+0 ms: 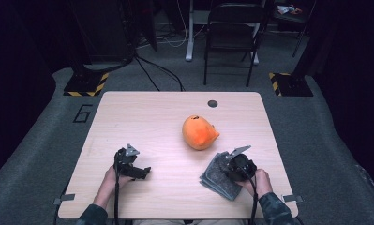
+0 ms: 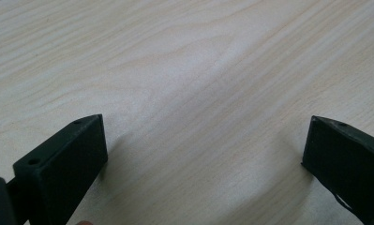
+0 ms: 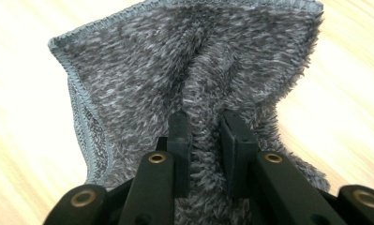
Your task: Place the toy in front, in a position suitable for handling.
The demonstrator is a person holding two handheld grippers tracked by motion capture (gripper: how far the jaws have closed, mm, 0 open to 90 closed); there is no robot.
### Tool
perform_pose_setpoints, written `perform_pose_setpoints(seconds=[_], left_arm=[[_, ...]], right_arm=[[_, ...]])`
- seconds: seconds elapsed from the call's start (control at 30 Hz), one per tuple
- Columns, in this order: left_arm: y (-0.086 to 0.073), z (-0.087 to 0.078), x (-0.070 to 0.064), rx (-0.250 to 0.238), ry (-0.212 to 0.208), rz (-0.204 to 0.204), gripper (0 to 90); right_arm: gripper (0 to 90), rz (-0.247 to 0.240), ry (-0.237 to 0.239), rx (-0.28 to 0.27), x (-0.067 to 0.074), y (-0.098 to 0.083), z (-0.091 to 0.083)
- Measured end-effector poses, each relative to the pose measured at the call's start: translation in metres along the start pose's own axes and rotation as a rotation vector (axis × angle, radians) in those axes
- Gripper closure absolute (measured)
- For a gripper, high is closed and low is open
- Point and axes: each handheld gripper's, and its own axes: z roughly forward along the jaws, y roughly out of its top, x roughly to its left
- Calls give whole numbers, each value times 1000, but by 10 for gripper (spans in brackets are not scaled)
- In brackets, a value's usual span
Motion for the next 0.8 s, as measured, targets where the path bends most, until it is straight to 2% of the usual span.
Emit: perform_pose_setpoints(seconds=[0.07,0.13,0.2,0.23,0.4,0.63,0.8], left_arm=[[0,0,0,0,1,-1,0],[0,0,0,-1,1,-1,0],[0,0,0,0,1,-1,0],[0,0,0,1,0,0,0],[0,0,0,0,0,-1,0],[0,0,0,0,0,-1,0],[0,0,0,7,1,3,0]], right_arm=[[754,21,-9,10,-9,-5,-4],[754,42,-23,-4,-16,-9,-8],[753,76,-57,-17,-25,-14,-13],[753,80,-57,-18,-29,-16,-16],[754,163,-117,-37,-51,-23,-25],[752,261,-178,-57,-69,-24,-29],[746,290,-234,-92,-84,-22,-30]])
